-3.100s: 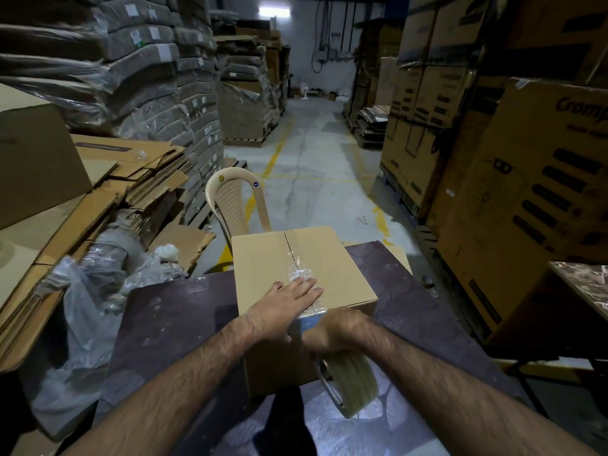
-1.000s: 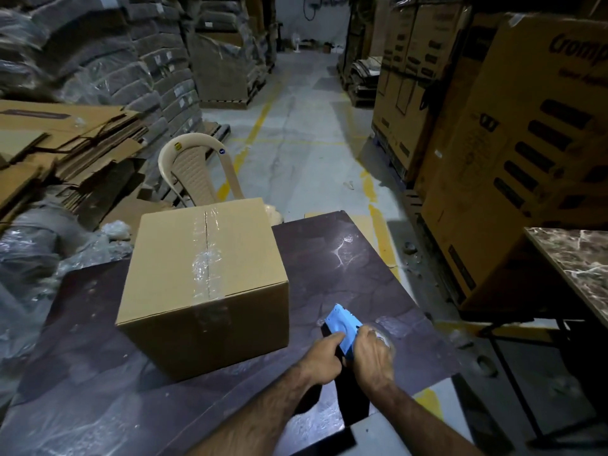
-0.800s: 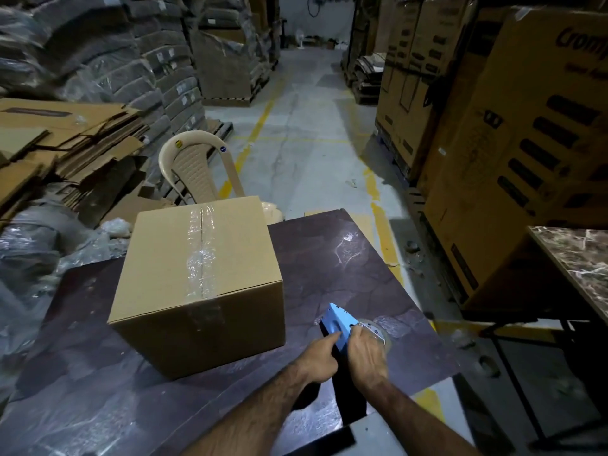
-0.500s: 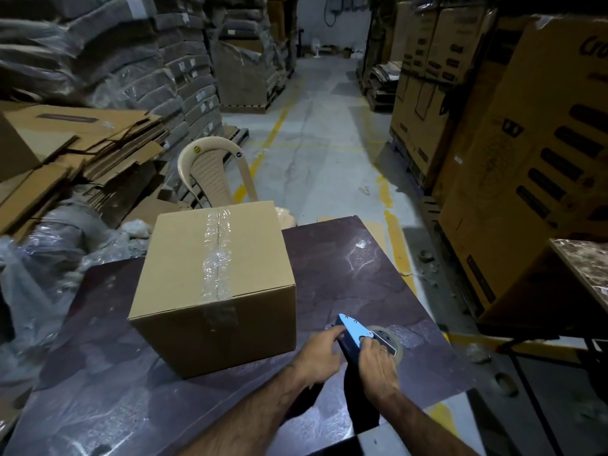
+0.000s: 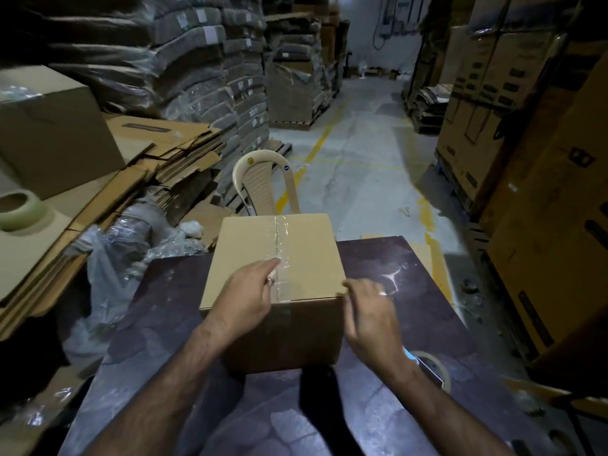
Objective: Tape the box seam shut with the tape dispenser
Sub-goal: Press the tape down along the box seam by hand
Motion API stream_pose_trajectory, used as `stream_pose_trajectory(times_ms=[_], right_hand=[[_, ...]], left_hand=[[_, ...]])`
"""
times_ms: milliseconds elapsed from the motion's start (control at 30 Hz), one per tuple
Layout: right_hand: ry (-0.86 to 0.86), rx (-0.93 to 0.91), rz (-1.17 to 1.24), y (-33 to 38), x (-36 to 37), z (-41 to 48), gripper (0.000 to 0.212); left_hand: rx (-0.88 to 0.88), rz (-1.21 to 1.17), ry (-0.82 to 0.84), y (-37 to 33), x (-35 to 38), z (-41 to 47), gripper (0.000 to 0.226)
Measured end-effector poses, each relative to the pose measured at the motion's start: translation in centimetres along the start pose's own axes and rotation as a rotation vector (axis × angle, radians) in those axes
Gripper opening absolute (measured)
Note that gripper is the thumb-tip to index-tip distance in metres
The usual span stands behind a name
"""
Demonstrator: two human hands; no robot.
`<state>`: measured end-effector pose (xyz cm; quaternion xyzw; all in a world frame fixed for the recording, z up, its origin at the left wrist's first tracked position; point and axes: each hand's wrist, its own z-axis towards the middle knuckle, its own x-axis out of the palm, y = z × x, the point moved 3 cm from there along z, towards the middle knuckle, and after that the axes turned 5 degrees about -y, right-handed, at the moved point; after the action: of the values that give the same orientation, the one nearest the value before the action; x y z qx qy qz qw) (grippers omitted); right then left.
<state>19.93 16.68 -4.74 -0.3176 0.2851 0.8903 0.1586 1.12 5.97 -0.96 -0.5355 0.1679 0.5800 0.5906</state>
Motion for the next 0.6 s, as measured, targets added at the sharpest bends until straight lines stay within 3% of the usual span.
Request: stream_pose_trajectory(times_ms=[100,200,400,500,600], right_hand=[[0.269,-0.157,0.050,4.5,3.7,2.5,0.045],[0.435,-0.221,-0.097,5.8,6.5,3.9,0.061],[0.555,-0.282,-0.190,6.6,7.5,4.7,0.073],[0.584,-0.259,-0.203,6.3,7.4,3.8,0.060],[0.633,-0.236,-0.241,6.4,8.0,5.0,0.064]], left_hand=[[0.006,0.097,0.249,2.2,0.8,0.8,0.050],[0.031,0.197,0.403,3.0,1.5,0.6,0.054],[0.118,0.281,0.327,4.3,1.3,0.5,0.053],[0.121,0.312,0.308,4.4,1.6,0.3,0.054],[0.133,0.347,0.266,4.6,1.8,1.6,0.052]])
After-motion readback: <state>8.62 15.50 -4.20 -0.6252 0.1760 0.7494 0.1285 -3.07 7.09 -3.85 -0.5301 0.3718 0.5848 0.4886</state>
